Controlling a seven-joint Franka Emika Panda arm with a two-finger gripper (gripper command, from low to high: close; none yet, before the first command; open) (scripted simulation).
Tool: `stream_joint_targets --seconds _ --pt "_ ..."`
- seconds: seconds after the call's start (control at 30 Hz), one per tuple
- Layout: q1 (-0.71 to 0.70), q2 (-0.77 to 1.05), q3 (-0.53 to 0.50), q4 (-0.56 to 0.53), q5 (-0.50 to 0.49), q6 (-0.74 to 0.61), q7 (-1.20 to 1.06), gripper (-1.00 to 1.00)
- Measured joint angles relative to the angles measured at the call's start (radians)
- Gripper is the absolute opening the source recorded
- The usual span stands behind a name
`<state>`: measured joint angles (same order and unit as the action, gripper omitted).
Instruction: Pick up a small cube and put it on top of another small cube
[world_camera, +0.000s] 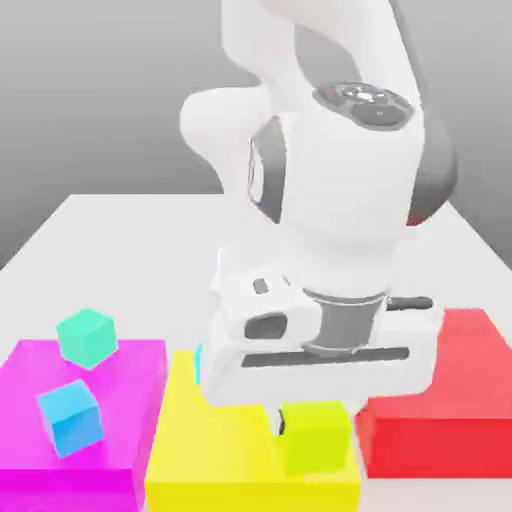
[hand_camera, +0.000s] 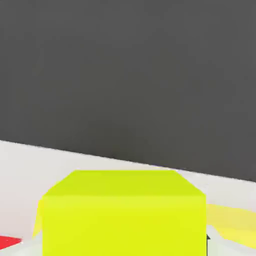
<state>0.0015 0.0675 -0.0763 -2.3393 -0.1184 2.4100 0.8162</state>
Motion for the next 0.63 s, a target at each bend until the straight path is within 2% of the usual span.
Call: stream_joint_targets --seconds 0.07,0.33,0.5,0.53,0.63 --pt "-0.108 -0.096 -0.046 -0.074 -0.004 -0.020 0.006 -1.00" --pt "-0.311 -0.395 -0.194 -0.315 -0.018 -0.074 0.030 -1.00" --pt "-0.337 -0.316 -0.235 -0.392 0.001 0.081 0.014 -1.00" --pt "-0.336 -0.289 -0.238 -0.402 0.006 0.117 0.009 1.00" --pt "-0.336 -0.289 -0.238 -0.402 0.006 0.117 0.009 1.00"
